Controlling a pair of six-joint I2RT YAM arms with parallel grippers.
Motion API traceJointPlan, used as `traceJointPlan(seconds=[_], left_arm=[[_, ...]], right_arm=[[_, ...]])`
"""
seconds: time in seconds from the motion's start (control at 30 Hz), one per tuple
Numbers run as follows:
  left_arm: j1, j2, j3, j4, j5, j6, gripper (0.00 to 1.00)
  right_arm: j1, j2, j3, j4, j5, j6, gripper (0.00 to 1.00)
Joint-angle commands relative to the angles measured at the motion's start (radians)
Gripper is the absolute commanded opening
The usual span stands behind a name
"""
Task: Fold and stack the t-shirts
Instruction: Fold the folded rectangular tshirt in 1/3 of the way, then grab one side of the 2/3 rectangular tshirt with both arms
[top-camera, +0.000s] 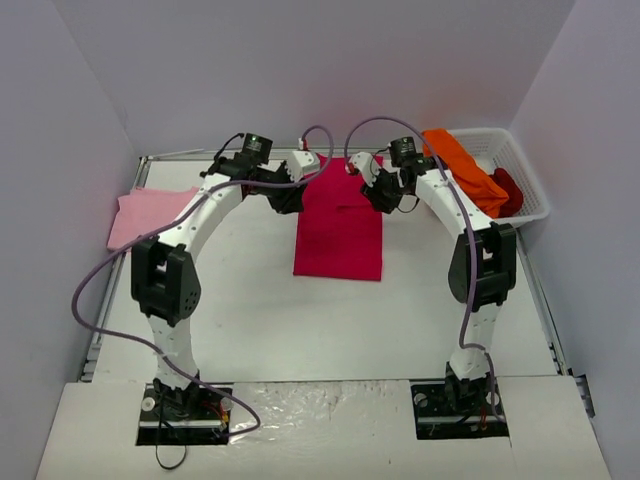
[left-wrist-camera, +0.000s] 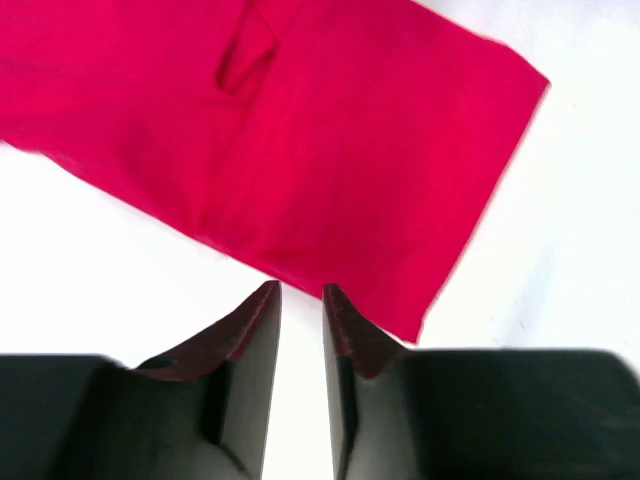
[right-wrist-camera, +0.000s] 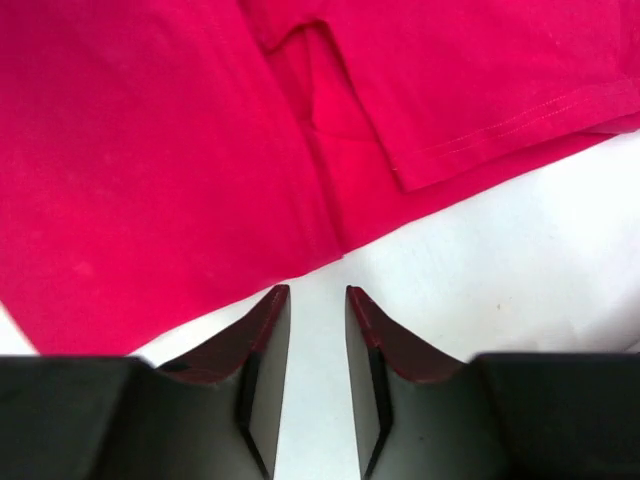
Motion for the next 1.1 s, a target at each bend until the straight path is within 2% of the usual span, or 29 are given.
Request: traceJointPlan(seconds=[0.0,0.1,0.13,0.17,0.33,0.5,0.63,0.83,1.07], left_arm=[[0.006,-0.118,-0.157,0.089,0.02,-0.046,0.21],[-0.008,-0.181,-0.299,0.117,0.007,-0.014,0.19],[-0.014,-0.196,-0.335,0.12,0.004,0.003,0.24],[-0.023,-0.233,-0.405,0.132,-0.028,0.032,0.26],[-0.121,-0.338,-0.585,0.193,-0.16,0.078,0.26],[-0.196,-0.389,-0.72,0.267,-0.292,0.129,0.27],[-0.246,-0.391,-0.767,0.333,-0.384,0.159,0.28],[-0.256,-0.351,-0.806,0.443,-0.475,0.165,0.28],[-0.27,-0.31,-0.829,0.492,-0.503,0.182,0.29]], right_arm=[[0.012,-0.1,-0.078,-0.014,-0.03,0.052,0.23],[0.013,-0.137,-0.155,-0.013,-0.068,0.059,0.29],[0.013,-0.16,-0.176,-0.014,-0.081,0.059,0.31],[0.015,-0.169,-0.193,-0.014,-0.078,0.062,0.32],[0.013,-0.205,-0.29,-0.019,-0.058,0.115,0.32],[0.01,-0.243,-0.37,-0.022,-0.053,0.13,0.41],[0.005,-0.251,-0.413,-0.026,-0.041,0.141,0.43],[-0.008,-0.254,-0.428,-0.025,-0.048,0.153,0.44],[-0.053,-0.208,-0.396,-0.028,-0.053,0.173,0.45]])
